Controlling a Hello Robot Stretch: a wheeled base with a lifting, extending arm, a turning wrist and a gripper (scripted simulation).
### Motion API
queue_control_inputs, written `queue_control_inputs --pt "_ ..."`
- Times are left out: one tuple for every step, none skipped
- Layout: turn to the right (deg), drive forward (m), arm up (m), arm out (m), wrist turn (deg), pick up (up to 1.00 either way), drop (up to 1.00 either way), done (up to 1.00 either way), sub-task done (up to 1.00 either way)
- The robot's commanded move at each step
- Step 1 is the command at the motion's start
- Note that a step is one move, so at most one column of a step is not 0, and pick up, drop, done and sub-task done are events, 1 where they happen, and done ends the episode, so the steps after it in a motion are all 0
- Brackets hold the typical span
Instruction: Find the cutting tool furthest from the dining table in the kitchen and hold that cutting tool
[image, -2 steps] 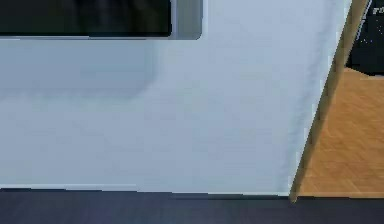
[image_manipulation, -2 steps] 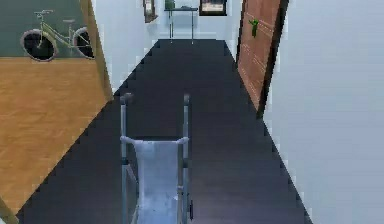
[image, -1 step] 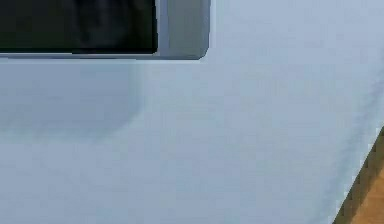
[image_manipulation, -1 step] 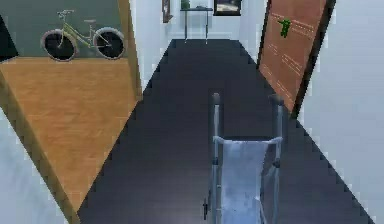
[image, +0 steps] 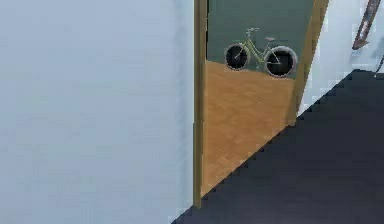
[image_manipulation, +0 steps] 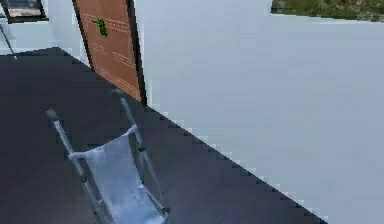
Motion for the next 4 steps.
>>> queue_control_inputs --pt "18.0 0.0 0.0 0.0 0.0 0.0 0.0 0.0 0.0" --pt "3.0 0.0 0.0 0.0 0.0 0.0 0.0 0.0 0.0" --pt "45.0 0.0 0.0 0.0 0.0 0.0 0.0 0.0 0.0" --pt "45.0 0.0 0.0 0.0 0.0 0.0 0.0 0.0 0.0"
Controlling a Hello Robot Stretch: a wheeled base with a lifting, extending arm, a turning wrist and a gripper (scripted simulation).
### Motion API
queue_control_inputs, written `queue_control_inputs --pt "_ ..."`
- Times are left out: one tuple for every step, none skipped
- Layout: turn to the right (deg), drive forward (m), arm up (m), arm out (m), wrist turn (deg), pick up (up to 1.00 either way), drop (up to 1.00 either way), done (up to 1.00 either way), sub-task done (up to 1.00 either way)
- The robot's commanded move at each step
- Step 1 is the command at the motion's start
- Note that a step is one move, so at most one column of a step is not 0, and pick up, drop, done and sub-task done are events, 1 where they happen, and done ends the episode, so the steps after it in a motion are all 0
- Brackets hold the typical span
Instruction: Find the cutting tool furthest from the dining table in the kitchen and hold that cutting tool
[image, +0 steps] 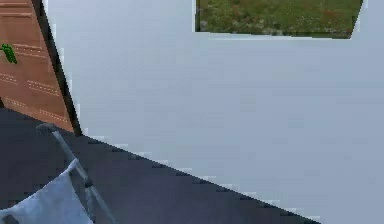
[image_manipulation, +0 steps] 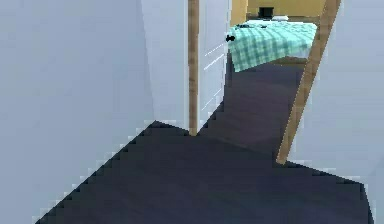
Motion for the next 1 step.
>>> queue_control_inputs --pt "24.0 0.0 0.0 0.0 0.0 0.0 0.0 0.0 0.0"
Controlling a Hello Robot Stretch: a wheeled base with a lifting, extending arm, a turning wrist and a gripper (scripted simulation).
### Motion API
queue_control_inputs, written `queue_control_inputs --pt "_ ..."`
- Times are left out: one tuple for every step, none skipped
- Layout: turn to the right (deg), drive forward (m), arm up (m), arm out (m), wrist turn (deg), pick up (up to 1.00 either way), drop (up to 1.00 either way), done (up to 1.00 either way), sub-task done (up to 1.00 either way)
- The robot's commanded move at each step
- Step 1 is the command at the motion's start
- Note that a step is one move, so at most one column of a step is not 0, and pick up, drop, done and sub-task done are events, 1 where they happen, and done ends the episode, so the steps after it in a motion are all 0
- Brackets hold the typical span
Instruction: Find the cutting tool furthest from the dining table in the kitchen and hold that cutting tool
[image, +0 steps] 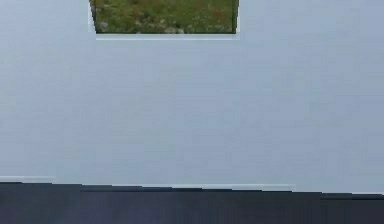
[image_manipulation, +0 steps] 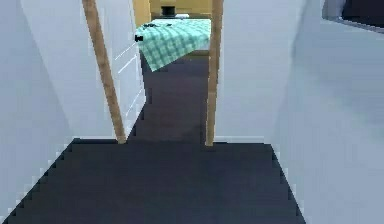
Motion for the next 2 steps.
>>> queue_control_inputs --pt "0.0 0.15 0.0 0.0 0.0 0.0 0.0 0.0 0.0" --pt "-45.0 0.0 0.0 0.0 0.0 0.0 0.0 0.0 0.0"
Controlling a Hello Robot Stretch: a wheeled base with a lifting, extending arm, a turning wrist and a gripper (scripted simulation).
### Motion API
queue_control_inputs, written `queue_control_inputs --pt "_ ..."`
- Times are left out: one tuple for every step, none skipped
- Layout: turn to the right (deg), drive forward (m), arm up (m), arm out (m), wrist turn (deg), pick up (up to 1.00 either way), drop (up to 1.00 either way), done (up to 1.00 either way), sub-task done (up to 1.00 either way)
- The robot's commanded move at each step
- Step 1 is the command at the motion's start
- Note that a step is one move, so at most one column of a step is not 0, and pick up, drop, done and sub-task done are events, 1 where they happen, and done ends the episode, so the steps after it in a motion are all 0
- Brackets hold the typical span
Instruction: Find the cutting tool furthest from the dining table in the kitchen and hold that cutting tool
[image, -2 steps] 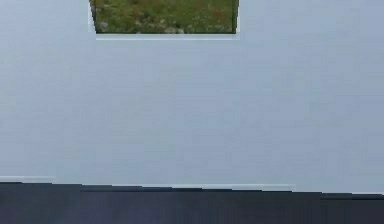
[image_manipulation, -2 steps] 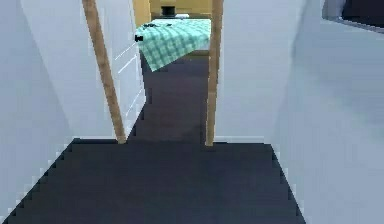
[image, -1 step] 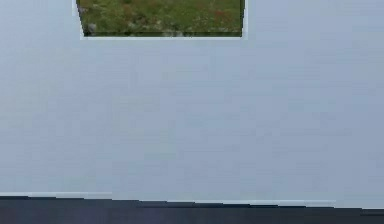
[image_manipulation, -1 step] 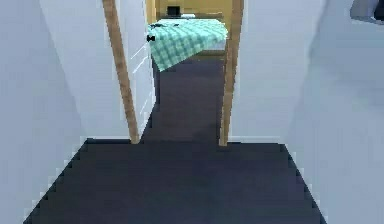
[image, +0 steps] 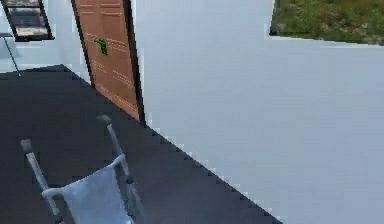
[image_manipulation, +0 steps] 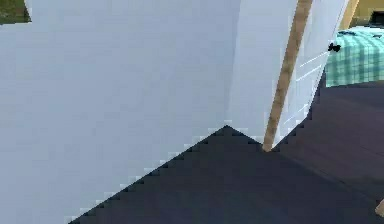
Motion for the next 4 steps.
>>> queue_control_inputs --pt "-45.0 0.0 0.0 0.0 0.0 0.0 0.0 0.0 0.0" --pt "-42.0 0.0 0.0 0.0 0.0 0.0 0.0 0.0 0.0" --pt "0.0 0.4 0.0 0.0 0.0 0.0 0.0 0.0 0.0" --pt "-33.0 0.0 0.0 0.0 0.0 0.0 0.0 0.0 0.0"
